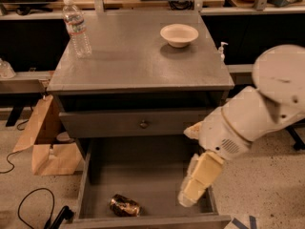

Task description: Place orange can into middle drawer

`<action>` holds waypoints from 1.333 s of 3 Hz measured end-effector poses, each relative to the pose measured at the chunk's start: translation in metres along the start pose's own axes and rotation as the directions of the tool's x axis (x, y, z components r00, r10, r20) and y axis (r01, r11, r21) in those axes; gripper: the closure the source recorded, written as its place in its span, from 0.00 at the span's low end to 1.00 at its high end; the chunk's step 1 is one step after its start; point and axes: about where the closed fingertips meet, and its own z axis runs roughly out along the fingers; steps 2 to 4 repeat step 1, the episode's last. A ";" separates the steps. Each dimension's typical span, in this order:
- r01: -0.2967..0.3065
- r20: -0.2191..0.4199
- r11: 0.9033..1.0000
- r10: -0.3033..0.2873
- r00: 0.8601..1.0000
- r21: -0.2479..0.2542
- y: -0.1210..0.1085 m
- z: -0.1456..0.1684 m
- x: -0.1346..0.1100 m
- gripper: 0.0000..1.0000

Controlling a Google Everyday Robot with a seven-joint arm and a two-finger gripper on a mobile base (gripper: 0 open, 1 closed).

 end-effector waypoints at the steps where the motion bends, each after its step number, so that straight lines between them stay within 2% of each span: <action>1: 0.058 0.044 0.997 -0.061 0.997 0.057 0.008 -0.068 -0.004 0.00; 4: 0.058 0.044 0.997 -0.061 0.997 0.057 0.008 -0.068 -0.004 0.00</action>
Offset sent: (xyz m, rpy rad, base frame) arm 0.0000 0.0000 0.0000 0.0000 0.0000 0.0000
